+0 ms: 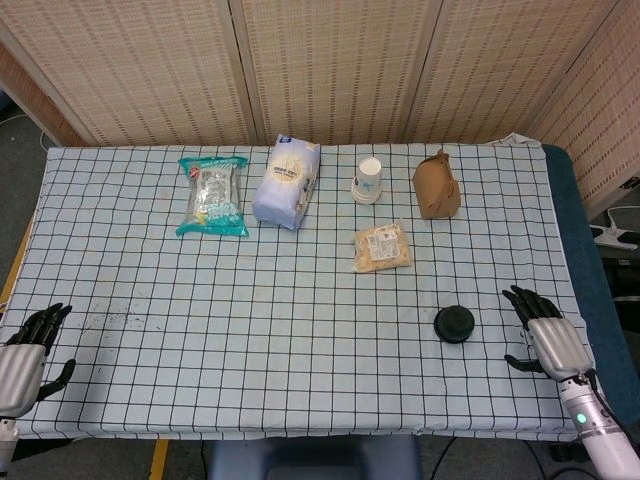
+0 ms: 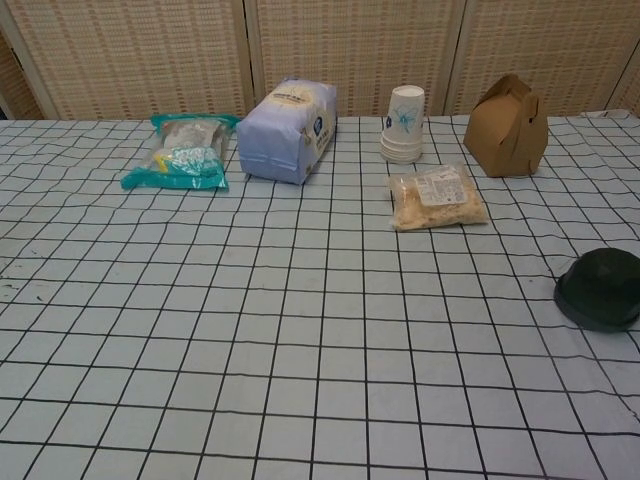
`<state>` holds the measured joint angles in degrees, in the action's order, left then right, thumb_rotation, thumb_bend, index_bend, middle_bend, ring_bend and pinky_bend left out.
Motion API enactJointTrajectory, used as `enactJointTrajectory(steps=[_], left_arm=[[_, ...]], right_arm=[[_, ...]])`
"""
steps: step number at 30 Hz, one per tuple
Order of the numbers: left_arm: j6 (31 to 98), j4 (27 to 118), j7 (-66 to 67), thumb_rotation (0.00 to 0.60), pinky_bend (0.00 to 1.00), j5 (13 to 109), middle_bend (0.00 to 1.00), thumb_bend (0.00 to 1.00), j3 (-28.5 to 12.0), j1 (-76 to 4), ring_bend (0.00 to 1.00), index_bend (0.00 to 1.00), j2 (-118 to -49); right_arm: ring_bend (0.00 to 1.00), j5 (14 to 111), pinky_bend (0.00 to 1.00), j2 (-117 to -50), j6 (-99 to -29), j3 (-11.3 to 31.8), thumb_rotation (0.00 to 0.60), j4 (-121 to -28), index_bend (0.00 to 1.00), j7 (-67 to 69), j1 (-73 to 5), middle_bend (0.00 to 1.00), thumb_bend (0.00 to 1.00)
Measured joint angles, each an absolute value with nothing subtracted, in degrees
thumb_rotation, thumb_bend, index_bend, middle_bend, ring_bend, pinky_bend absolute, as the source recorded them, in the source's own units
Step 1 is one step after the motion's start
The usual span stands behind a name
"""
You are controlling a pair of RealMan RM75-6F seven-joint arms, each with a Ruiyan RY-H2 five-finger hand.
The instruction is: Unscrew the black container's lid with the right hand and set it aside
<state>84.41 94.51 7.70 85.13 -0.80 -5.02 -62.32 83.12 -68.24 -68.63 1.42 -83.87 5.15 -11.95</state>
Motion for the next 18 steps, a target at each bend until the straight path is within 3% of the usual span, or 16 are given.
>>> enactJointTrajectory(steps=[9, 18], left_arm=[[83.5, 94.5, 8.3, 0.600, 0.38, 84.5, 0.05, 0.39, -1.0, -5.1, 0.09, 0.07, -62.9], [83.6, 94.4, 7.8, 0.600, 0.38, 85.0, 0.05, 0.39, -1.0, -5.2, 0.09, 0.07, -62.9]], right_arm=[[0.00, 84.2, 0.10, -73.8, -62.9, 1.5, 0.600, -73.6, 0.00, 23.7, -15.3, 0.04, 0.06], [0.00, 84.5, 0.10, -75.9, -56.6, 0.8, 0.600, -72.9, 0.00, 26.9, -19.1, 0.06, 0.06]])
